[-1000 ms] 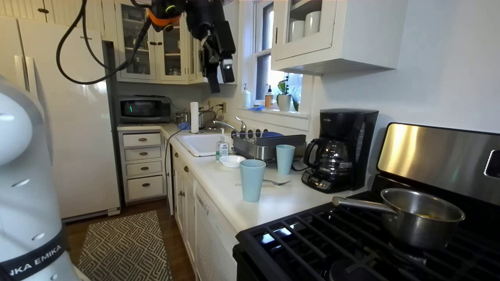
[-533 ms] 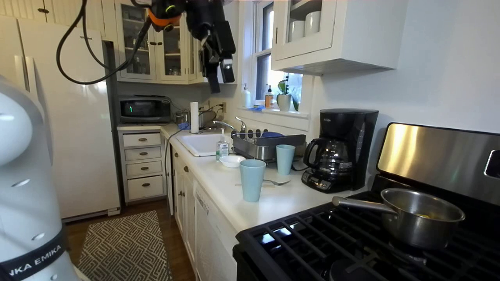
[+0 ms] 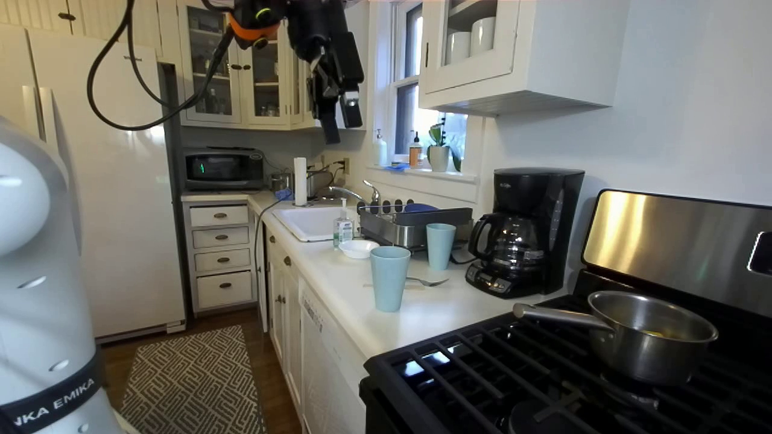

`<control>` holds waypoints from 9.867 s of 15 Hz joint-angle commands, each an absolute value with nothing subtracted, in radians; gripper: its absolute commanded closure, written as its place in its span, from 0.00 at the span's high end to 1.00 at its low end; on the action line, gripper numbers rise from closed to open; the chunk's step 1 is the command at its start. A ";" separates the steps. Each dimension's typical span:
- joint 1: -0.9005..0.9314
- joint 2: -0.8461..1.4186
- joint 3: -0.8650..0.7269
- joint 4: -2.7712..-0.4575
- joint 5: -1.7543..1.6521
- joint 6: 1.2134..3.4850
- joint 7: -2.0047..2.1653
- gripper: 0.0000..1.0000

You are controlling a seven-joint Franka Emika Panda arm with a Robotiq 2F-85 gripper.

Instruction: Put the cup upright

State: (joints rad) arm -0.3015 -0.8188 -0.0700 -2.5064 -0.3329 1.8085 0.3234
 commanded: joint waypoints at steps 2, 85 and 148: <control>-0.300 -0.818 -0.071 -2.503 -0.333 1.806 0.323 1.00; -0.777 -0.278 -0.326 -2.227 0.171 2.347 -0.076 0.01; 0.105 0.218 0.098 -2.131 -0.512 2.407 -0.369 0.01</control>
